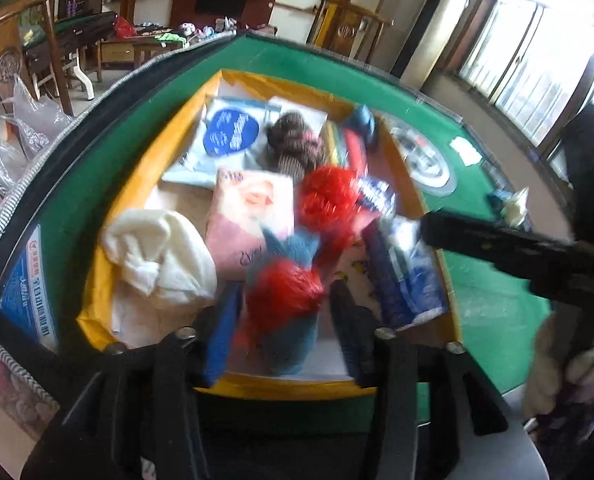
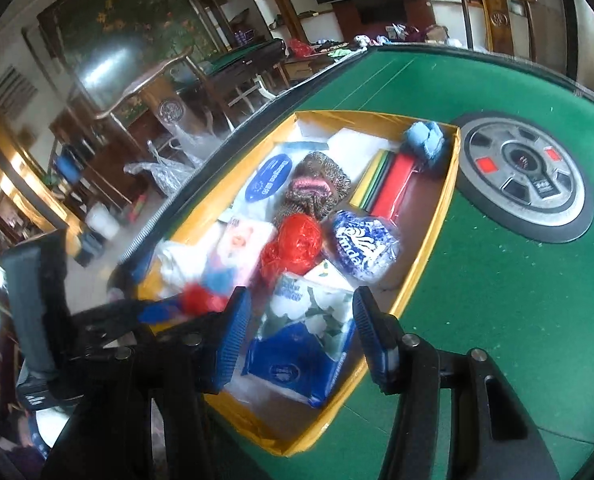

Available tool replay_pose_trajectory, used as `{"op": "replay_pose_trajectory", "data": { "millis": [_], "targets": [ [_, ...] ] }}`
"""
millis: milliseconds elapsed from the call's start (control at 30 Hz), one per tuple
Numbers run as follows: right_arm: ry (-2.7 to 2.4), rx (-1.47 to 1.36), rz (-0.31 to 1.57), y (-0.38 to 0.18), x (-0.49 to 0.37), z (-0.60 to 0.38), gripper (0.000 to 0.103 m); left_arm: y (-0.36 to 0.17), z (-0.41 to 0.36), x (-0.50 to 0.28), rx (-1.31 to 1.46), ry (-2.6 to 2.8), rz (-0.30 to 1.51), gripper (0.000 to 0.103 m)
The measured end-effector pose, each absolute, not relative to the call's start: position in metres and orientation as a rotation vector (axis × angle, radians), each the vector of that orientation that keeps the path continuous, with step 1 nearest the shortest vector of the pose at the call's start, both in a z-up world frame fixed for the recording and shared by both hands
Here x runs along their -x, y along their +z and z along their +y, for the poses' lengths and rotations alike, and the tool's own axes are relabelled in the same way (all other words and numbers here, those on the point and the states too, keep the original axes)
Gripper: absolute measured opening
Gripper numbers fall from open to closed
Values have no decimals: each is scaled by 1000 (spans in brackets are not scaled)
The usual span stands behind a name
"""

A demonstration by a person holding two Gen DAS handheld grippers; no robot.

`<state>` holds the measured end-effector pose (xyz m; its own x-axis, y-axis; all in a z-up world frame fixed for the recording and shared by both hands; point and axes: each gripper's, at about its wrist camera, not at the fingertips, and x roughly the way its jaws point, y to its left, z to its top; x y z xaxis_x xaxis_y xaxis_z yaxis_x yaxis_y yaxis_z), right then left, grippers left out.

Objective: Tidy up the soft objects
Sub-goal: 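Lower the blue knitted item into the box and open the left tool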

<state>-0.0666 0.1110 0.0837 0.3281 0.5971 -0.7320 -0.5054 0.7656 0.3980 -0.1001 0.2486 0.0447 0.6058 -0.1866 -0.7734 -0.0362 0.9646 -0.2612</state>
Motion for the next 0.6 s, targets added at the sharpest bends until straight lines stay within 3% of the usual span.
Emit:
{"op": "replay_pose_trajectory", "data": {
  "millis": [267, 600],
  "targets": [
    [961, -299, 1192, 68, 40, 143, 50, 66, 280, 113, 381, -76, 827, 54],
    [853, -79, 1269, 60, 10, 199, 50, 55, 291, 116, 422, -83, 841, 54]
  ]
}}
